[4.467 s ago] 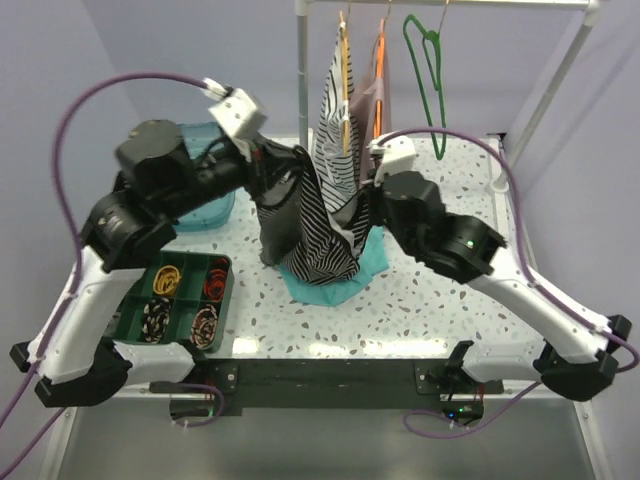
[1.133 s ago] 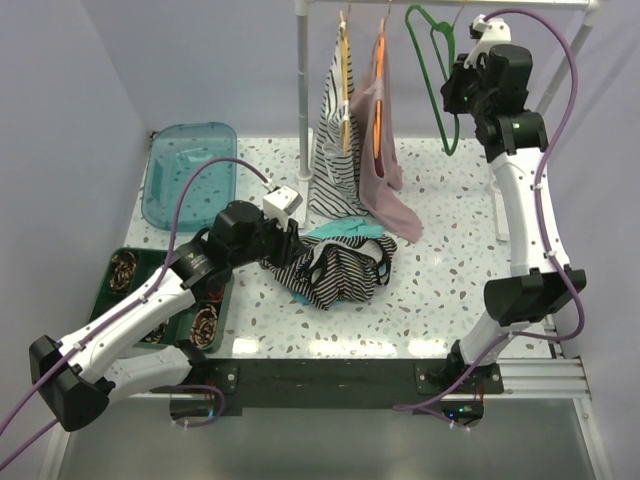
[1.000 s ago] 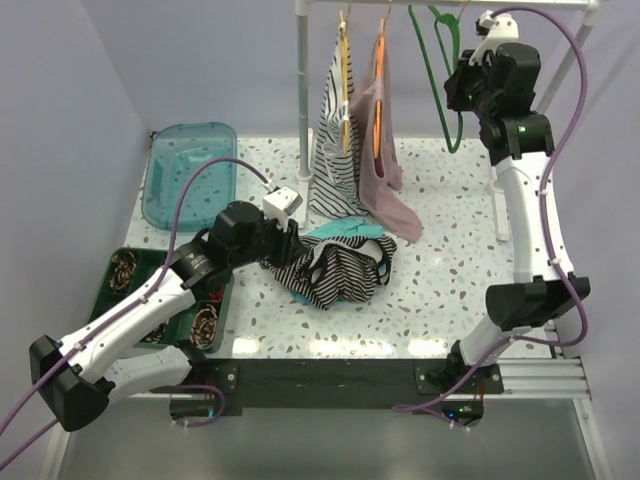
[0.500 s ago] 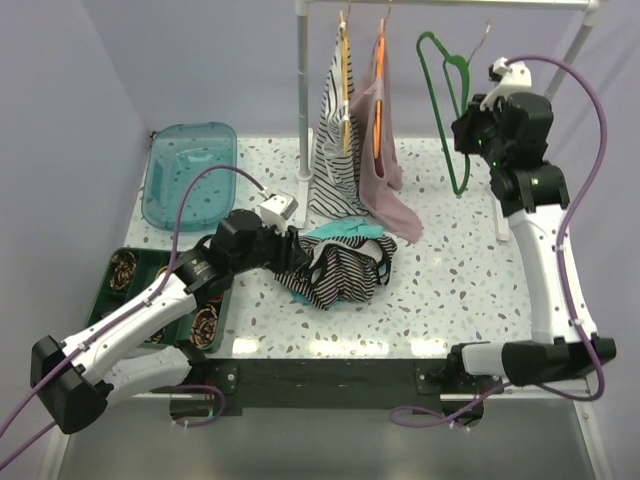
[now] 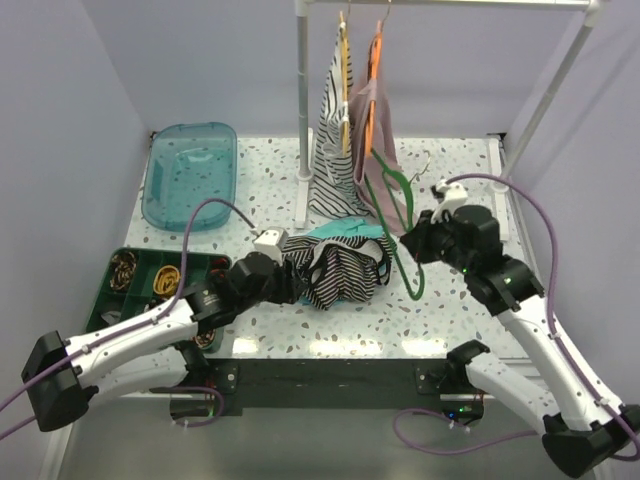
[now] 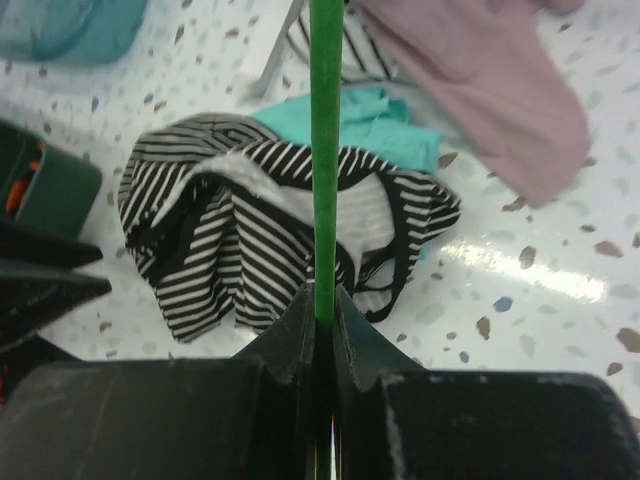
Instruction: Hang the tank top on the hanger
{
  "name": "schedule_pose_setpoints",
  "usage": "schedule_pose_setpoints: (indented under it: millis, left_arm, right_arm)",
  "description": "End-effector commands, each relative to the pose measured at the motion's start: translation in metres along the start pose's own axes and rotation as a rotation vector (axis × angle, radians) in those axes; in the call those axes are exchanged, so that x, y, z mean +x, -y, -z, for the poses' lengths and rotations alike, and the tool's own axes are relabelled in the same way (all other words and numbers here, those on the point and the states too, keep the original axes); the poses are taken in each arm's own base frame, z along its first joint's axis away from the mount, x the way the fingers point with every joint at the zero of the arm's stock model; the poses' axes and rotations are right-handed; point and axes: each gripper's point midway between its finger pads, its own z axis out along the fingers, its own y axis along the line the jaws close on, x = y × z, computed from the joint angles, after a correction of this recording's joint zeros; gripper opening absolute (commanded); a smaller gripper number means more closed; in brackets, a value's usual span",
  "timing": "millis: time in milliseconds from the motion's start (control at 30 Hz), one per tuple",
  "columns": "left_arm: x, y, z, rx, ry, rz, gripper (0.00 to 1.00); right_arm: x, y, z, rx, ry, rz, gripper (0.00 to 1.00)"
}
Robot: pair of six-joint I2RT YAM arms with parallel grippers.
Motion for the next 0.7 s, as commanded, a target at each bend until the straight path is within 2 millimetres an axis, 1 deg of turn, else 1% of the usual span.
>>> schedule_pose_setpoints:
  millis: [0,33,100,133,167,200,233,267,300,367,400,433,500,533,567,600,633,667]
  left_arm:
    - [-0.015,-0.009,0.003,-0.028,0.154,0.296,0.54]
    - [-0.011,-0.011,0.002,-0.026,0.159,0.325,0.54]
    - [-0.021,-0.005,0.003,0.011,0.204,0.425,0.54]
    - [-0.021,-0.003,0.002,0.025,0.212,0.452,0.54]
    - [-0.028,0.001,0.003,0.049,0.24,0.484,0.53]
    - [-0.03,0.0,0.003,0.045,0.253,0.536,0.53]
    - [-0.03,-0.001,0.002,0.043,0.258,0.563,0.52]
    - [-0.033,-0.001,0.002,0.044,0.27,0.588,0.51]
    - [-0.034,-0.003,0.0,0.037,0.277,0.617,0.5]
    - [-0.033,-0.004,-0.002,0.028,0.279,0.646,0.49]
    - [-0.033,-0.006,-0.004,0.015,0.282,0.681,0.46]
    - [-0.032,-0.007,-0.005,0.011,0.281,0.698,0.45]
    - [-0.03,-0.01,-0.008,-0.002,0.281,0.751,0.45]
    - [-0.026,-0.012,-0.01,-0.01,0.277,0.762,0.45]
    - [-0.025,-0.013,-0.011,-0.014,0.276,0.775,0.45]
    - [-0.024,-0.014,-0.013,-0.022,0.274,0.802,0.42]
    - [-0.026,-0.014,-0.013,-0.03,0.276,0.813,0.4]
    - [-0.022,-0.017,-0.014,-0.051,0.265,0.828,0.4]
  right_arm:
    - [0.023,-0.014,0.005,-0.014,-0.034,0.002,0.0]
    - [0.026,-0.014,0.006,-0.015,-0.035,0.003,0.0]
    - [0.029,-0.016,0.009,-0.022,-0.043,0.008,0.0]
    - [0.029,-0.015,0.011,-0.02,-0.039,0.009,0.0]
    - [0.028,-0.012,0.014,-0.009,-0.033,0.016,0.0]
    - [0.031,-0.008,0.018,0.007,-0.041,0.021,0.0]
    - [0.029,-0.006,0.021,0.022,-0.033,0.022,0.0]
    - [0.026,-0.003,0.029,0.032,-0.007,0.02,0.0]
    - [0.026,0.004,0.033,0.069,0.002,0.02,0.0]
    - [0.02,0.007,0.043,0.081,0.04,0.012,0.0]
    - [0.018,0.011,0.051,0.095,0.057,0.01,0.0]
    - [0.011,0.01,0.059,0.095,0.082,0.003,0.0]
    - [0.006,0.013,0.073,0.105,0.112,-0.004,0.0]
    - [0.0,0.014,0.081,0.111,0.137,-0.008,0.0]
    - [-0.002,0.014,0.085,0.108,0.147,-0.006,0.0]
    - [0.0,0.015,0.089,0.112,0.136,0.0,0.0]
    - [0.0,0.009,0.092,0.084,0.116,0.005,0.0]
    - [0.003,0.007,0.093,0.076,0.092,0.015,0.0]
